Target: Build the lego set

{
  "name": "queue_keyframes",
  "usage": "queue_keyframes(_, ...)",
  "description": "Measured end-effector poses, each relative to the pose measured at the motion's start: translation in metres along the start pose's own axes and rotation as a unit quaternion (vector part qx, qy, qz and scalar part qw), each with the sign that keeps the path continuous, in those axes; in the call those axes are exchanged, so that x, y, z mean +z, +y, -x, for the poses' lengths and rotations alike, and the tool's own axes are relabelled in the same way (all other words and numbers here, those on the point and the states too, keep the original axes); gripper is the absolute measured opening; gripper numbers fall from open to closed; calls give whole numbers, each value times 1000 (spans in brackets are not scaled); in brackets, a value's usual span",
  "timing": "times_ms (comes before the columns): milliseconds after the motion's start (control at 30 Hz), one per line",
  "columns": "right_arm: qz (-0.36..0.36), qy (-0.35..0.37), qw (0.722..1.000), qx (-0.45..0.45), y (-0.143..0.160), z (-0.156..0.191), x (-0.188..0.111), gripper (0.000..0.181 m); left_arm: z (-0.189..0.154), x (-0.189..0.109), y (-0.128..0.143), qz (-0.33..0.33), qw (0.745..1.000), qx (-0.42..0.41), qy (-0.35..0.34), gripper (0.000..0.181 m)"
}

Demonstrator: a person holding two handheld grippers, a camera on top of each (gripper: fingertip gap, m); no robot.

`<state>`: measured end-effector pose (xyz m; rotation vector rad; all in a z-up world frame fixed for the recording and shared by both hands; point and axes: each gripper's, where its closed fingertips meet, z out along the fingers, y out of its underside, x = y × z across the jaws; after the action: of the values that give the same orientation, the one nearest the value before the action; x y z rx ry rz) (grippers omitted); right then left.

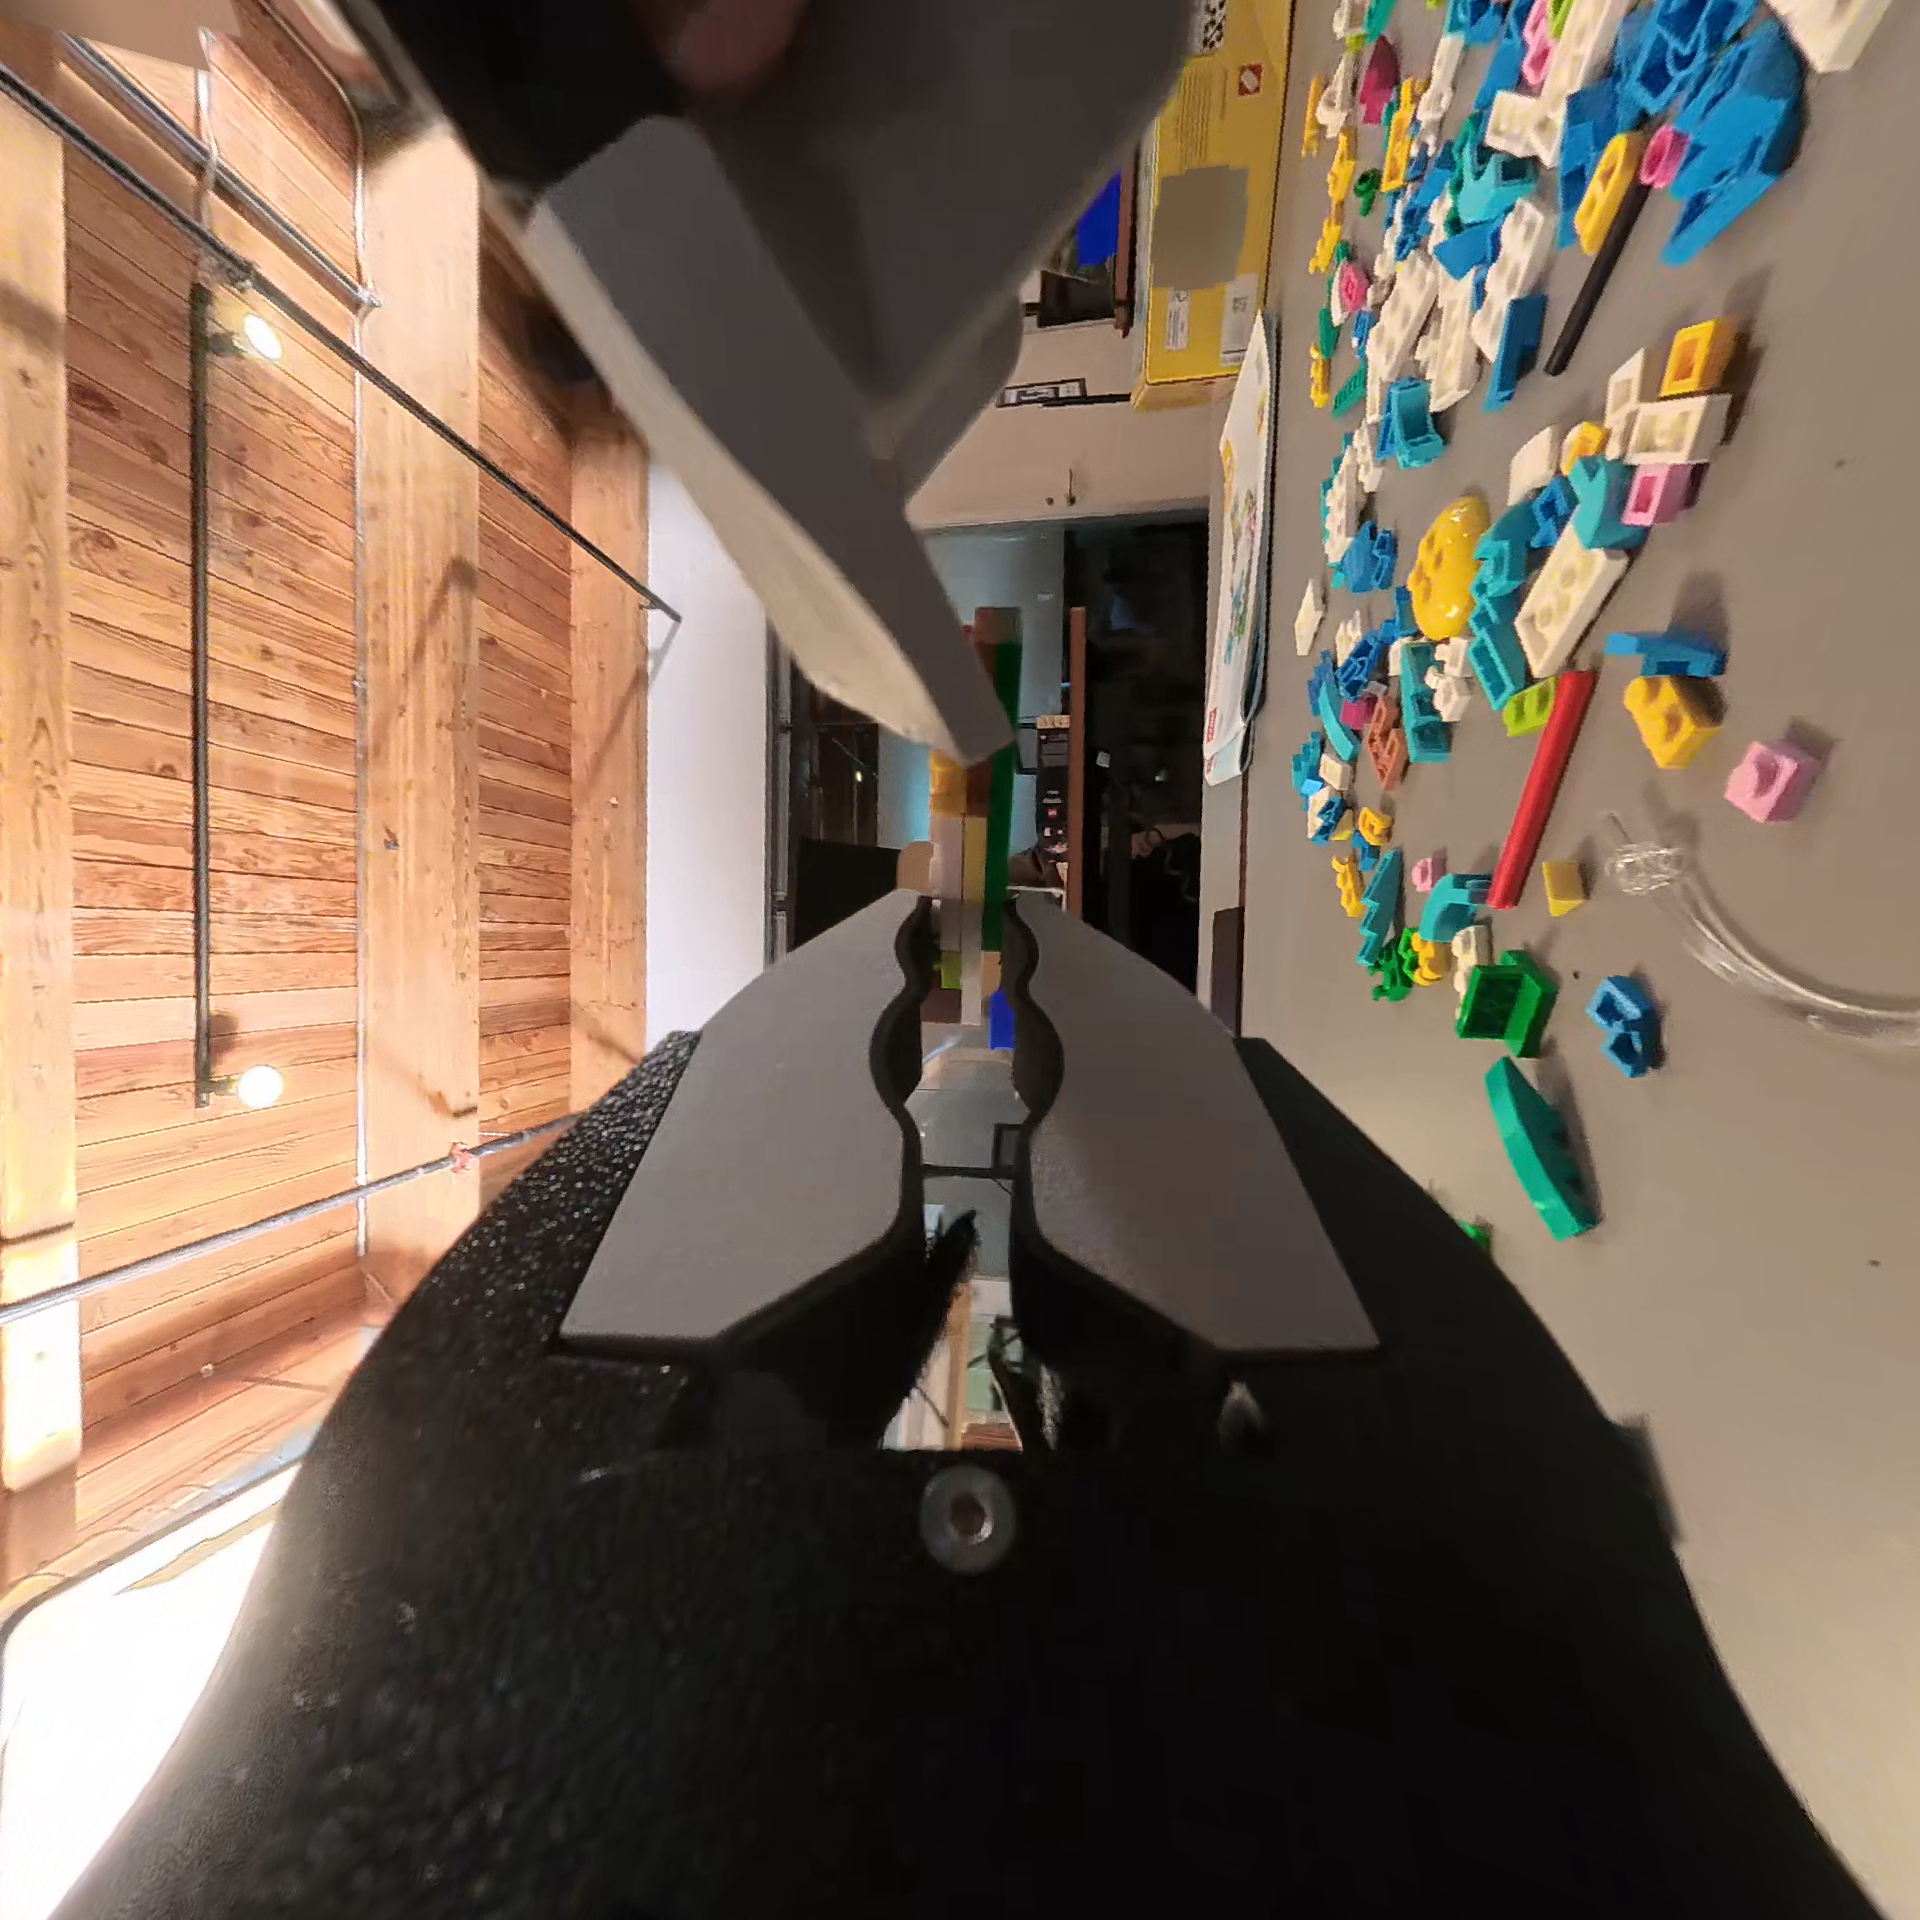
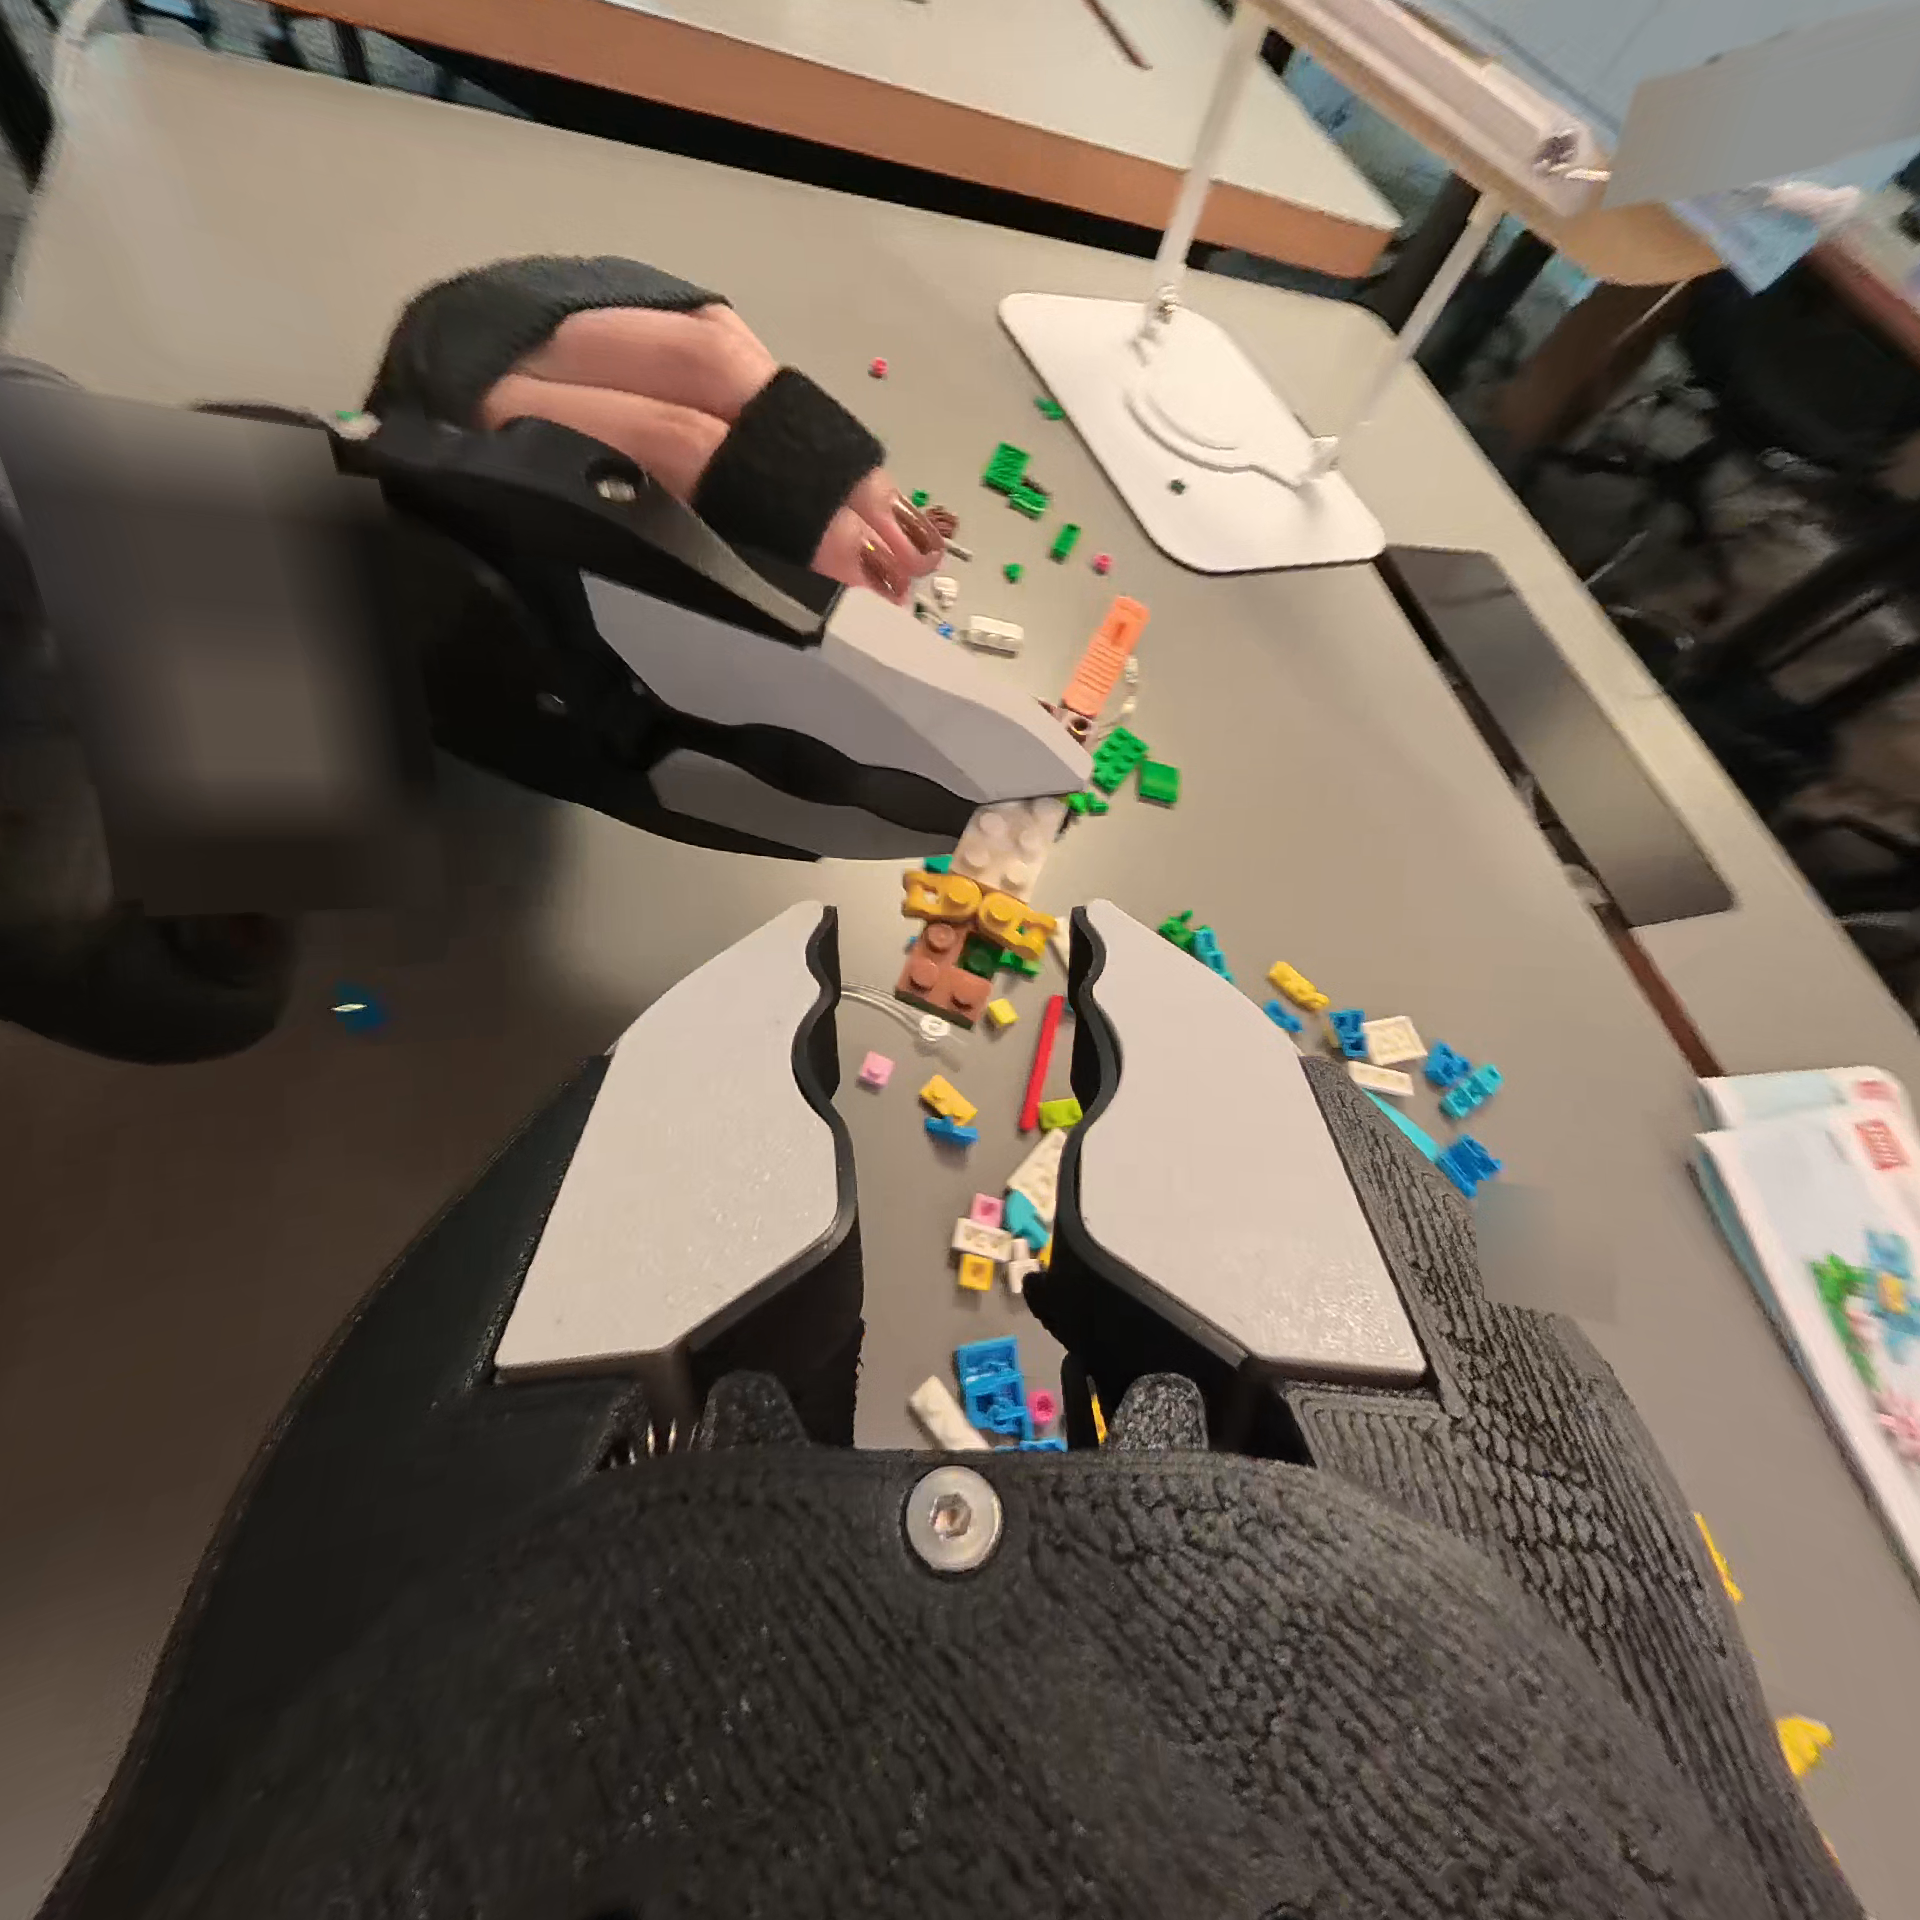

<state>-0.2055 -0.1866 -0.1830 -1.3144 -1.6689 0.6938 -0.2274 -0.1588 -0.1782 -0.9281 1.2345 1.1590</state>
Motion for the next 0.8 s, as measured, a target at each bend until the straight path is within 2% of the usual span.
queue_keyframes(100, -39, 54, 997, -25, 1, -13, -5, 41, -3, 0, 3, 2, 1000, -22, 5, 11)
queue_keyframes(167, -91, 99, 990, -35, -3, -24, -14, 40, -6, 0, 4, -2, 999, -42, 7, 11)
queue_keyframes(267, -172, 190, 966, -36, -4, -45, -36, 39, -10, 0, 5, -9, 997, -78, 11, 11)
queue_keyframes(367, -232, 243, 942, -14, 3, -57, -53, 32, -15, 2, 4, -12, 995, -94, 18, 11)
queue_keyframes(567, -276, 252, 927, 26, 14, -57, -57, 30, -20, 2, 8, -9, 993, -114, 27, 11)
queue_keyframes(800, -263, 251, 931, -39, 15, -39, -42, 30, -23, 2, 8, -16, 991, -125, 34, 11)
